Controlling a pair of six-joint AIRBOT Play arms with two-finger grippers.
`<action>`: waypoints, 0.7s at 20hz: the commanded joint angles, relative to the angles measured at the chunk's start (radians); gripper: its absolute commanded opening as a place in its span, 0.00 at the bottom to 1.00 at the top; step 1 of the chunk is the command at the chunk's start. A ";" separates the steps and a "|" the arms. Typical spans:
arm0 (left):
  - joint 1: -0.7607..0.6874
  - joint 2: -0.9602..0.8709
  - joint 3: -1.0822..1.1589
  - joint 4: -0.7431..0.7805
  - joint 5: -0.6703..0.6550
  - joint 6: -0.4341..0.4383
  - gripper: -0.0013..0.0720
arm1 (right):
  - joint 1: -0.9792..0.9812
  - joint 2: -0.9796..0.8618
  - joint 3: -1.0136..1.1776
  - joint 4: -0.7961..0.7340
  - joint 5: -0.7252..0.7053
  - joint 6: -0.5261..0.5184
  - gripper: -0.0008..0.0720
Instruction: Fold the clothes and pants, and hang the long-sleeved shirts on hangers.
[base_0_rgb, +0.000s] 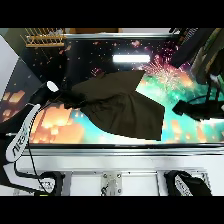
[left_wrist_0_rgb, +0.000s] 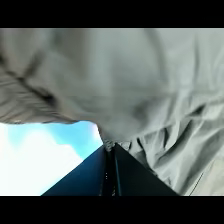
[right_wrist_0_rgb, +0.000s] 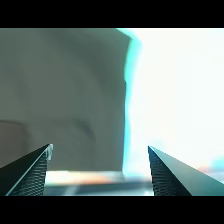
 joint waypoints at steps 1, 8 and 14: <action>-0.010 0.143 -0.142 0.024 0.036 0.037 0.03 | -0.019 0.001 -0.225 -0.097 0.030 0.236 0.91; -0.010 0.252 -0.217 0.031 0.072 0.045 0.03 | -0.018 0.017 -0.514 0.108 -0.128 0.376 0.91; -0.010 0.256 -0.217 0.031 0.060 0.045 0.03 | 0.056 0.016 -0.579 0.270 -0.353 0.392 0.91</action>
